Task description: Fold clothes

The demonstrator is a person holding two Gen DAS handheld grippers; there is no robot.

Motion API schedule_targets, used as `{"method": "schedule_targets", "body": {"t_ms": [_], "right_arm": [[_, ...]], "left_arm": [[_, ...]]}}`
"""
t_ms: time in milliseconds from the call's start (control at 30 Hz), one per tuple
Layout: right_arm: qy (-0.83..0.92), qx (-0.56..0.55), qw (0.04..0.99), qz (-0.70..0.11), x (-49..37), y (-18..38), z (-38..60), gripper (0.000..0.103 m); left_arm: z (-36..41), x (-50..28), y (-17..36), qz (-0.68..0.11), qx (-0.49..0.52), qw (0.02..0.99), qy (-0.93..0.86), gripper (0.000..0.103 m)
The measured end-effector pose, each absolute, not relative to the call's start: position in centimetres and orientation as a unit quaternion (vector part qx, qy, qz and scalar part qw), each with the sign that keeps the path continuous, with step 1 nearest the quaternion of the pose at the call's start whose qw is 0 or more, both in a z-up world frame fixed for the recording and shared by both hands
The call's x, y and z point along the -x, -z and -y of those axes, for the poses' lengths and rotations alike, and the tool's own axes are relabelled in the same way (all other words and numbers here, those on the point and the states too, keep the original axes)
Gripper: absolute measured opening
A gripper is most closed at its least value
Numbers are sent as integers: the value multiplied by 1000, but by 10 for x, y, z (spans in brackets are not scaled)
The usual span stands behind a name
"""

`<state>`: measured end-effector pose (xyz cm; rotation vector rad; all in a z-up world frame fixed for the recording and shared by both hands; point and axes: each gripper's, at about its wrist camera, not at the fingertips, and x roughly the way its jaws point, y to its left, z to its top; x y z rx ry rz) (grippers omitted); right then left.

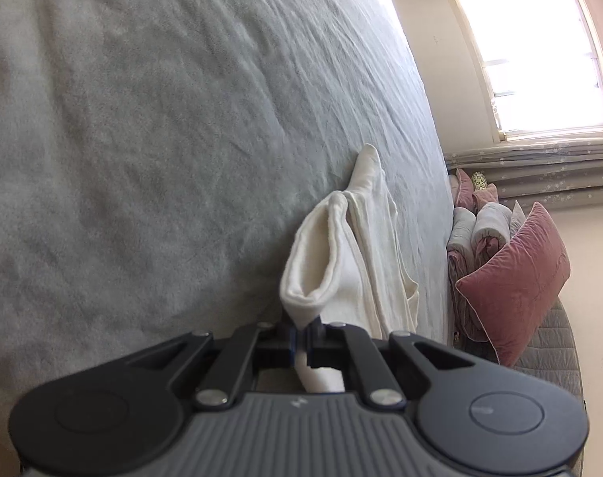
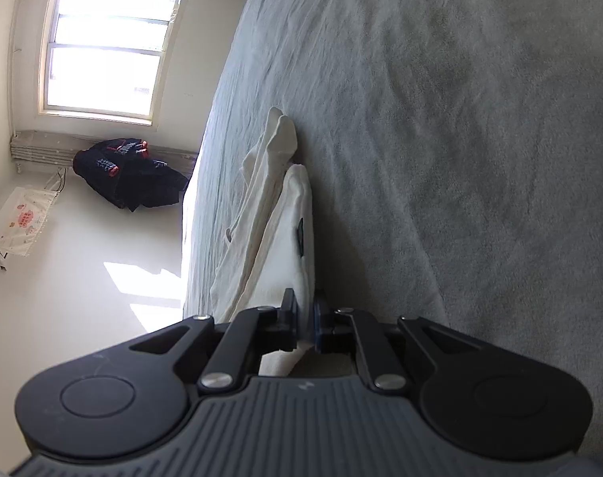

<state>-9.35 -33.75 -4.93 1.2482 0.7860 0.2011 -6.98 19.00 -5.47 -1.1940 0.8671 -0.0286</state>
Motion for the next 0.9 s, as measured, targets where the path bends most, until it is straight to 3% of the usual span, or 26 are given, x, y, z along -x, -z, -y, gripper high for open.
{"method": "schedule_targets", "body": {"t_ms": [300, 633, 900], "right_arm": [[-101, -560, 734, -371, 132, 56, 353, 9], [-97, -565, 738, -356, 126, 75, 348, 16], [-110, -554, 743, -360, 126, 63, 350, 19]], "left_arm": [[-198, 141, 58, -403, 531, 744, 40, 4], [-206, 136, 79, -425, 473, 765, 101, 14], [-213, 143, 85, -421, 494, 752, 113, 15]]}}
